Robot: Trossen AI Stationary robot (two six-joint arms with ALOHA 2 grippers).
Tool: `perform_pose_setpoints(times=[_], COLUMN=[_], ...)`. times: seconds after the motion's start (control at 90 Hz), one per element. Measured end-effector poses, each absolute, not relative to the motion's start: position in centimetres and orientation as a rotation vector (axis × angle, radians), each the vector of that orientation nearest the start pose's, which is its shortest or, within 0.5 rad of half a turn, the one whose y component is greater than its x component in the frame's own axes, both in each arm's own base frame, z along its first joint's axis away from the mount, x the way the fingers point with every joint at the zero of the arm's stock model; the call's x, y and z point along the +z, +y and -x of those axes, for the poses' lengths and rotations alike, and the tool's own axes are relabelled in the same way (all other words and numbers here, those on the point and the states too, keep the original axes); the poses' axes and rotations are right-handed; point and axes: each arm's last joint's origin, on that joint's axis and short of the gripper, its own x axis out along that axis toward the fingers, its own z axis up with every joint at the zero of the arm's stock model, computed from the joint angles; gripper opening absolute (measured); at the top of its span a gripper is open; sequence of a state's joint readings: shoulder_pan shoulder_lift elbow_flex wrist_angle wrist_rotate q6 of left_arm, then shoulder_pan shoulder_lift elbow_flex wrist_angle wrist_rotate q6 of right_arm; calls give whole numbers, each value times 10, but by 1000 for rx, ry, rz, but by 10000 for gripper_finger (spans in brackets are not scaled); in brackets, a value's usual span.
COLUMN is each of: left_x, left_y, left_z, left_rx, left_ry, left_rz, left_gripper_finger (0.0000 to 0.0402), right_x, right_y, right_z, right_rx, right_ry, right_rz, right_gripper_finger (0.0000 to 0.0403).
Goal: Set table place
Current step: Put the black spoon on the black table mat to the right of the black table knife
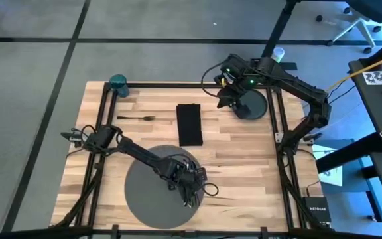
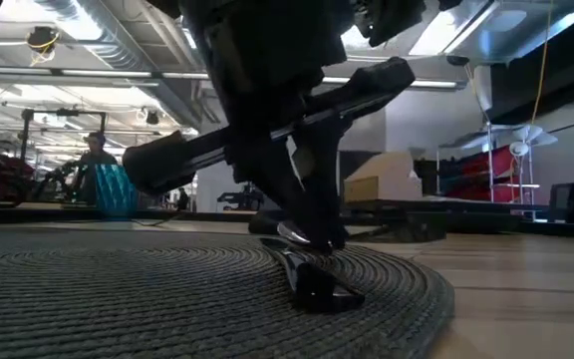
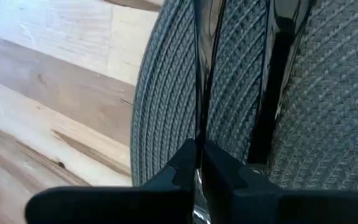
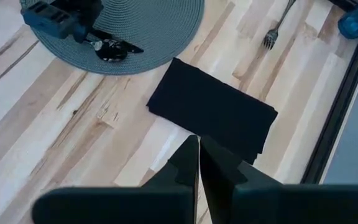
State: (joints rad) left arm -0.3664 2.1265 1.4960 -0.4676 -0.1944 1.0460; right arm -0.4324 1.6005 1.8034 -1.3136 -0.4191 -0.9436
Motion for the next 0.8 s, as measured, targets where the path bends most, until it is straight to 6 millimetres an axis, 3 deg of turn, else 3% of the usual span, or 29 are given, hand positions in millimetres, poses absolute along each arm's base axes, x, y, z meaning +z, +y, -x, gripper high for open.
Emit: perform_pose_setpoints(times=[0.8], left_x=[136], left_y=[-152], left_z=[-410], left_rx=[-782], left_ry=[895], left_rz=[-1321], left_gripper_finger=[0], right_x=[391], right_y=[-114], right_z=[-274], right_rx=[453], right_ry=[913], right_rz=[398], right_gripper_finger=[0])
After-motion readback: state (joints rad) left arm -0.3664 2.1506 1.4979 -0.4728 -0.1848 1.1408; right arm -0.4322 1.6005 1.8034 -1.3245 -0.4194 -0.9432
